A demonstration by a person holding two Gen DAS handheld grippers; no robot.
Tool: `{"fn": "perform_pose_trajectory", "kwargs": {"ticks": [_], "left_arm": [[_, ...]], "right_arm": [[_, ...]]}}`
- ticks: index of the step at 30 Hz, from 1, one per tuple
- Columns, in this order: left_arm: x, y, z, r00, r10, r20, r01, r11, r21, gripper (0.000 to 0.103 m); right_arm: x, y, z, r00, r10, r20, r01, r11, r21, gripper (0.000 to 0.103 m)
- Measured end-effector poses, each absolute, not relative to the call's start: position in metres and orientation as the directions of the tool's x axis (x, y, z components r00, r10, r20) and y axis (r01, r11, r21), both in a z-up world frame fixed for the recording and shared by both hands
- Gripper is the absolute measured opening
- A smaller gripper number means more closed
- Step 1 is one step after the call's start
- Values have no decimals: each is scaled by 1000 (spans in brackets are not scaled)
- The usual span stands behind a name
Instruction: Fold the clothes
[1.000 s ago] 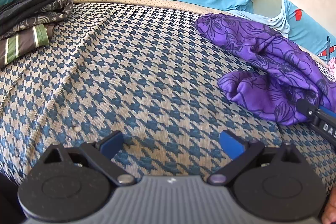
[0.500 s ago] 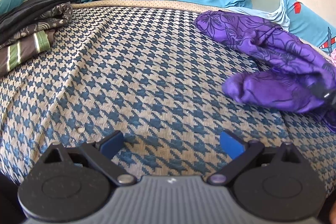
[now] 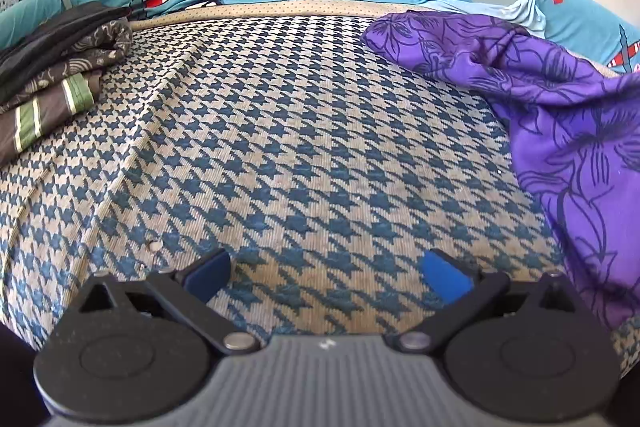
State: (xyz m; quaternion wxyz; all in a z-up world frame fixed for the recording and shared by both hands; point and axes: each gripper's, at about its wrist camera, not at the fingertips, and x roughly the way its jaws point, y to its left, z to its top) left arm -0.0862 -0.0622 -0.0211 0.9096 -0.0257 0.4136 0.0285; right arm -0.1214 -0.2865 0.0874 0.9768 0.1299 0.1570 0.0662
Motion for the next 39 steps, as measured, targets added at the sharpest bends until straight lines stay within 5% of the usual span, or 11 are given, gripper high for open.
{"fn": "perform_pose_trajectory", "kwargs": {"ticks": [7,11,18,30,35,37,39], "left_arm": [[-87,-64,-23,653,39,-757,-63,998,-3,103],[-86,-67,-24,647,52,-761,-66,998,12,103],[-85,-70,-24,639,71,-766,-73,997,31,103],[-85,-68,-24,641,62,-765,-74,997,19,103],[-85,-68,-24,641,63,-765,-78,997,16,103],[-84,-67,-24,639,60,-767,-81,997,10,103],[-83,-67,-24,638,59,-768,-83,997,7,103]], "right_arm": [[-121,-289,53,872,175,-458,-2,935,354,10],[-122,-295,41,850,181,-494,3,937,349,38],[-122,-318,23,817,172,-550,53,928,369,48],[-128,-318,18,866,222,-447,-30,917,398,79],[-115,-296,7,862,223,-455,-73,943,324,78],[-108,-291,2,858,214,-466,-73,951,301,66],[-101,-289,-4,849,202,-489,-64,957,283,32]]}}
